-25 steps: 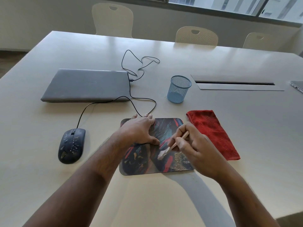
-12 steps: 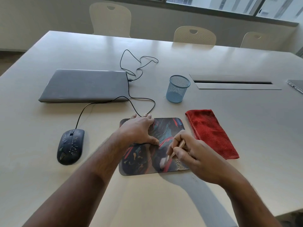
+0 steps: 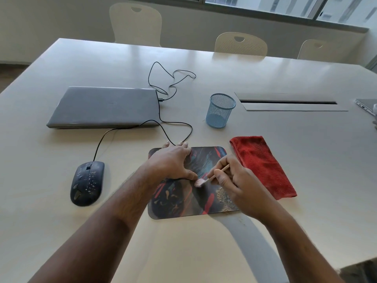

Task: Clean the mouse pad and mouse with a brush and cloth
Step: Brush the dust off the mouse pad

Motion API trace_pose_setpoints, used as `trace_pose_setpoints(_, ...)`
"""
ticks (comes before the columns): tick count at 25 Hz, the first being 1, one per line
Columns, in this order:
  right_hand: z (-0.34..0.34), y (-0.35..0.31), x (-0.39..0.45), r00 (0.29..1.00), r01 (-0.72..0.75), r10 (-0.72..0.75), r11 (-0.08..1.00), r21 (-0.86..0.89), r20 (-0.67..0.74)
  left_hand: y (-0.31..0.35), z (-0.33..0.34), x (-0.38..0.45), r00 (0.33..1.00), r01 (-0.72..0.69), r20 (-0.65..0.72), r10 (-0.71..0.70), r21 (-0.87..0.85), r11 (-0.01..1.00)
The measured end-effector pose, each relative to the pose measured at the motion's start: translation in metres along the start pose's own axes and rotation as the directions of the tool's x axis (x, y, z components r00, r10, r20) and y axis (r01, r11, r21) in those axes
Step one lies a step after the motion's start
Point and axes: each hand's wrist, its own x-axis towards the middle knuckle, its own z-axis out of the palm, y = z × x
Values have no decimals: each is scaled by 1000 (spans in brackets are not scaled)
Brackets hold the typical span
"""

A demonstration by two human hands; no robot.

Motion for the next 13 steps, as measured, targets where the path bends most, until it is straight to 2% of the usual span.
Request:
trace_pose_setpoints(4,-14,-1,0,1000,9,-7,990,-140,16,-1,1,1,1000,-1,0,1,-14,1000)
trace_pose_setpoints(7,-11,-5,-4,999,32,-31,999,30,-17,-1,3,2,1000,2,-5,-2,13,1000)
trace_pose_setpoints(9,-3,-5,-5,999,27,-31,996,85,43,-1,3,3,1000,8,-10,-7,21,1000)
trace_pose_setpoints(13,-7,-1,-4,993,20,-11,997,-71,121,-2,4,3,1000,0,-8,0,21,1000)
